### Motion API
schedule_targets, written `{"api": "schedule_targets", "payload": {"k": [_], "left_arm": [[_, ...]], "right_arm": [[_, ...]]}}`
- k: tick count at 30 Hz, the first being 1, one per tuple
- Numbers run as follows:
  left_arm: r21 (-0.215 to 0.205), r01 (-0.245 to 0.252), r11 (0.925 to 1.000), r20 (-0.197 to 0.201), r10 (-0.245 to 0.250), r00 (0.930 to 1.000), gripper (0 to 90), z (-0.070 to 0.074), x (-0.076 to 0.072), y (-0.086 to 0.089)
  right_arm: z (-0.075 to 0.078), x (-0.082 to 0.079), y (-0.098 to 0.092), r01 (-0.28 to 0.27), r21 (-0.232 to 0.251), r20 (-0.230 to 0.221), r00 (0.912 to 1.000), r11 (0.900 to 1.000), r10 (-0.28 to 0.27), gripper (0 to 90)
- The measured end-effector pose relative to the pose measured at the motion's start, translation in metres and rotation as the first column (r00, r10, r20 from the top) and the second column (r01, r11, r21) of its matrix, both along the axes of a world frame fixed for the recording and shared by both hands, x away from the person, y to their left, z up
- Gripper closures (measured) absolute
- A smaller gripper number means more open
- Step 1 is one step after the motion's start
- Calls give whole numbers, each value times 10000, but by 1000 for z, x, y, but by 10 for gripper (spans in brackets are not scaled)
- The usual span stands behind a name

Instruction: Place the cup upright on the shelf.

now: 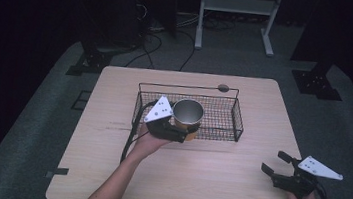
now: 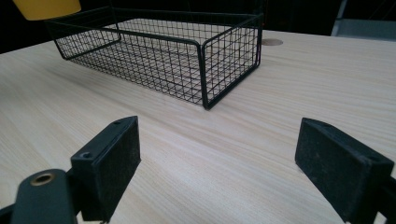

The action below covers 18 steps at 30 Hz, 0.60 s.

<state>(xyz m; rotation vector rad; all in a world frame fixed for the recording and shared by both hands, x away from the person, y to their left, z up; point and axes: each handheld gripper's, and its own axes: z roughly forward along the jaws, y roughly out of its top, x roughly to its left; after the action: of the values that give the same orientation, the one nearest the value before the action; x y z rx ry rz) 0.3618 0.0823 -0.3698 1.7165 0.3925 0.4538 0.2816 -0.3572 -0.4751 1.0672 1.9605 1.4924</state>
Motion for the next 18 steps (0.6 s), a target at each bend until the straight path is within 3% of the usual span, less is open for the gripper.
{"api": "schedule_targets", "payload": {"k": [11,18], "left_arm": [[-7,75,10000,28,-75,10000,135,8,19,0],[-197,-53,9998,-209,49,9998,134,11,39,0]], "right_arm": [[0,0,0,-22,-23,18,10000,10000,22,132],[0,0,0,-36,-5,40,10000,10000,36,131]]}}
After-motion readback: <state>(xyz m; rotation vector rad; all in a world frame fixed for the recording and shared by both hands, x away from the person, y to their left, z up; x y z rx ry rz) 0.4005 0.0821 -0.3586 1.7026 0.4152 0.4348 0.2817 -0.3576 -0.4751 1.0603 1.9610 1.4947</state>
